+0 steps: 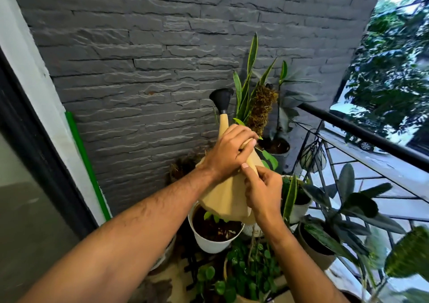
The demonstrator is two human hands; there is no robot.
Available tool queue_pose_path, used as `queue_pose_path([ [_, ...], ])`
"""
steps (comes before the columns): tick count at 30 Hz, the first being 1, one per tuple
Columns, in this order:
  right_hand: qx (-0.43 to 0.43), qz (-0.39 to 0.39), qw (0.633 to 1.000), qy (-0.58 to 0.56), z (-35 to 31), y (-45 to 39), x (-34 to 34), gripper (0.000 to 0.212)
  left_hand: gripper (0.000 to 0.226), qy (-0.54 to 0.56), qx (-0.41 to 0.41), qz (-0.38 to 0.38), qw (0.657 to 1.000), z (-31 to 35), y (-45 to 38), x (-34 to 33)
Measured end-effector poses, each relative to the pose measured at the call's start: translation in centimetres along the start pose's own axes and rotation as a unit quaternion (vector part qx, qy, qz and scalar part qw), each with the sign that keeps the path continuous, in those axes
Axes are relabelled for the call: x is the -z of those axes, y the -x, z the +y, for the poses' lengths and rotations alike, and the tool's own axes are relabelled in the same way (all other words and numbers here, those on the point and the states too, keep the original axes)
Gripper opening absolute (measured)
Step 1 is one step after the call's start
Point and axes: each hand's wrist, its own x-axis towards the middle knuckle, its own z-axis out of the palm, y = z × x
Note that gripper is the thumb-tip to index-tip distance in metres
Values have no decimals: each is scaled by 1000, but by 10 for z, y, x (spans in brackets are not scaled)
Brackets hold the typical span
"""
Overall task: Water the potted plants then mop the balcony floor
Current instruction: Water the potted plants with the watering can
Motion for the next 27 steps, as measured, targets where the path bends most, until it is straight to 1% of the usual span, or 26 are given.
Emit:
queue_pose_path([
  [5,8,10,1000,5,-7,5,58,50,19,4,-15,14,1000,44,-12,-37],
  [7,11,15,1000,10,-9,1,85,46,18,8,-22,22,1000,61,-20,-58],
  [12,10,20,999,24,-8,-22,175,45,16,21,-32,48,998,113,-53,-129],
  [16,18,36,998,52,2,-51,247,51,14,43,-31,57,997,146,-81,-193],
  [21,22,37,994,104,9,-88,313,50,16,62,-9,63,996,161,-110,-263],
  [24,33,31,988,147,10,-110,339,49,15,68,-6,64,996,161,-127,-295],
  [27,13,17,987,162,14,-139,357,48,15,75,9,76,994,155,-145,-321],
])
